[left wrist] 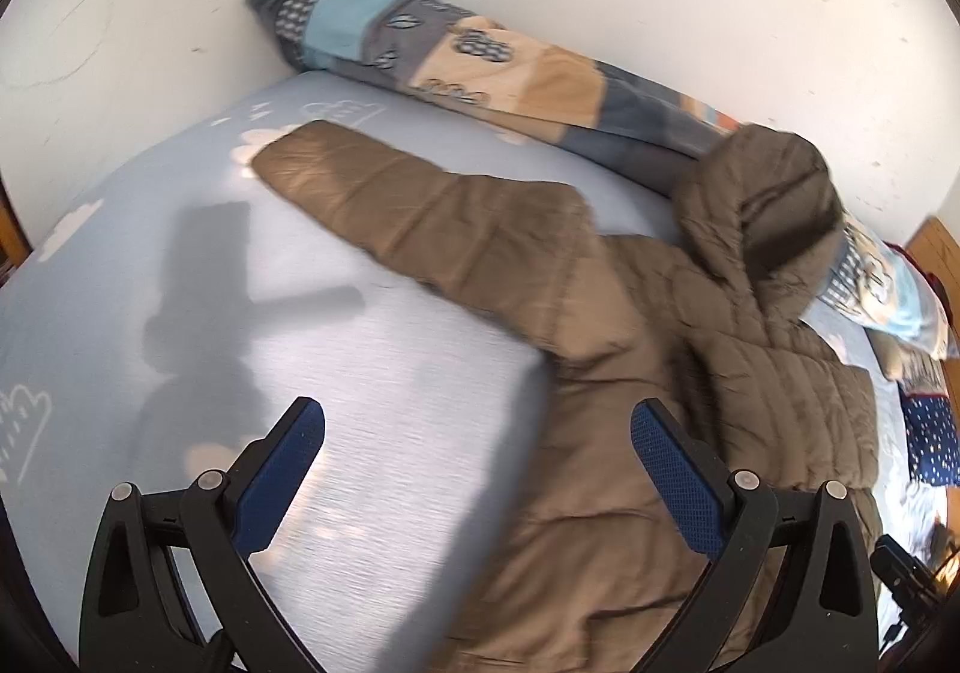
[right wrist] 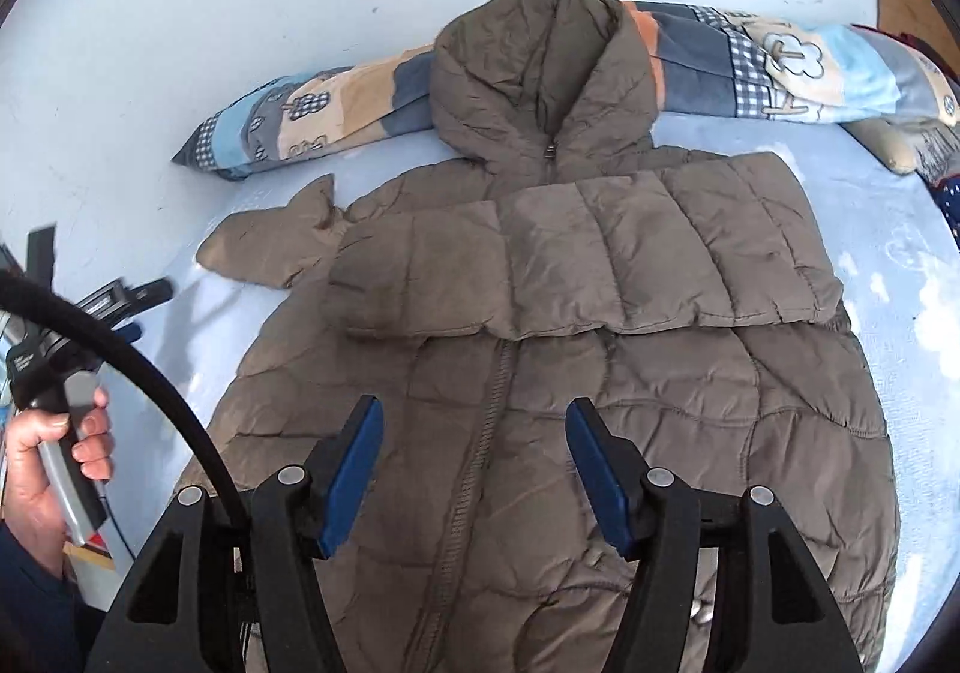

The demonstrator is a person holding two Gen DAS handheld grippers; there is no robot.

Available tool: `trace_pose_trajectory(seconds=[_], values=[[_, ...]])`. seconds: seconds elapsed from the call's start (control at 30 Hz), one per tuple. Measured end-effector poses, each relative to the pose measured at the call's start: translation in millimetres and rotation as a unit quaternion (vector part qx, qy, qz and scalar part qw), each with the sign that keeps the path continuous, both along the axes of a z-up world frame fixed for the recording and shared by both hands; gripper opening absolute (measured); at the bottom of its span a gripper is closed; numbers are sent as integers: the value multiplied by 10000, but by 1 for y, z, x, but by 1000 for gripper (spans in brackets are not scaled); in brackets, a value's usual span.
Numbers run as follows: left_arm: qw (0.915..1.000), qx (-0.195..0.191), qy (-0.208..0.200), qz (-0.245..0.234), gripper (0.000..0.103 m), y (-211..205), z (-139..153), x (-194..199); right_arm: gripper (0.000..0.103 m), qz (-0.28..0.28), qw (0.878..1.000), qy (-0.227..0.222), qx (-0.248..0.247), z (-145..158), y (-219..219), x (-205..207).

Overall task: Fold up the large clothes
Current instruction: 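Open the right tool and release the sleeve on the jacket, then grasp the other sleeve cuff with the left tool and lift it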

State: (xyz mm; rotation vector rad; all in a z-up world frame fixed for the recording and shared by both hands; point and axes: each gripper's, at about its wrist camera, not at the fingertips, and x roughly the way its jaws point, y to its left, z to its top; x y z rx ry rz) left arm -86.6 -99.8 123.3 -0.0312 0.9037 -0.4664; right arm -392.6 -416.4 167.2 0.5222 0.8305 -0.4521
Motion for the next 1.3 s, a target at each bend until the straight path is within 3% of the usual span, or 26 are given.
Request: trace_pose_trajectory(seconds=[0.1, 0.2, 0.3, 0.37, 0.47, 0.53, 0.7, 0.83, 1.0, 1.2, 1.27, 1.3], values=[[9988, -223, 286, 337, 102, 33, -5, 35, 68, -73, 9998, 36, 175, -3, -12, -1], [9917, -763, 673, 785, 99, 61, -6, 80, 68, -108, 9996, -2, 271, 0, -22, -9], [9834, -1142, 945, 1044, 76, 75, -7, 127, 68, -104, 9988, -130, 464, 2, -27, -13], [9774, -1371, 1075, 1196, 73, 80, -10, 157, 68, -39, 9988, -133, 464, 2, -26, -14], [9585, -2066, 1396, 1383, 65, 92, -21, 202, 68, 96, 9994, -56, 317, 2, -22, -11], [9494, -2291, 1517, 1524, 46, 95, -32, 227, 68, 143, 9997, 20, 201, 1, -18, -8], [9310, -2659, 1744, 1794, 40, 100, -64, 267, 68, 285, 9994, 29, 202, -3, -13, 4], [9327, -2534, 1659, 1956, 40, 98, -80, 287, 68, 338, 9993, 67, 150, -7, -11, 13], [9277, -2539, 1639, 2191, 40, 97, -104, 309, 68, 306, 9990, 127, 294, -15, -15, 15], [9171, -2984, 1418, 2229, 40, 91, -123, 326, 68, 297, 9989, 257, 262, -23, -17, 18], [9200, -2898, 1305, 2293, 33, 89, -125, 326, 68, 272, 9988, 286, 283, -26, -19, 19], [9207, -2868, 1266, 2323, 24, 88, -125, 325, 68, 259, 9988, 297, 307, -27, -20, 19]])
